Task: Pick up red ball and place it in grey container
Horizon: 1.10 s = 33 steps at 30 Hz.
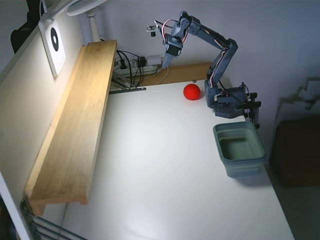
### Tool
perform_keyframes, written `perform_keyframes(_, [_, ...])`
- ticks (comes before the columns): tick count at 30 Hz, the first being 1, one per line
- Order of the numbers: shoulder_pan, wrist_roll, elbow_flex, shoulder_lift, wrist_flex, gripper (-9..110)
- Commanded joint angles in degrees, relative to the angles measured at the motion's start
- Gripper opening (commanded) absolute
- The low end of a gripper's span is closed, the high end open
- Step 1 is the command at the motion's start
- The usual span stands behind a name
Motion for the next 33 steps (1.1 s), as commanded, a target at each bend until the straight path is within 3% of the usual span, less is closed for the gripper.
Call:
perform_keyframes(1, [-0.06,0.18,-1.77,0.23,0.33,-3])
perform_keyframes(25, [-0.06,0.18,-1.77,0.23,0.33,-3])
perform_keyframes(26, [-0.06,0.18,-1.77,0.23,0.33,38])
perform_keyframes(33, [-0.06,0.18,-1.77,0.23,0.33,38])
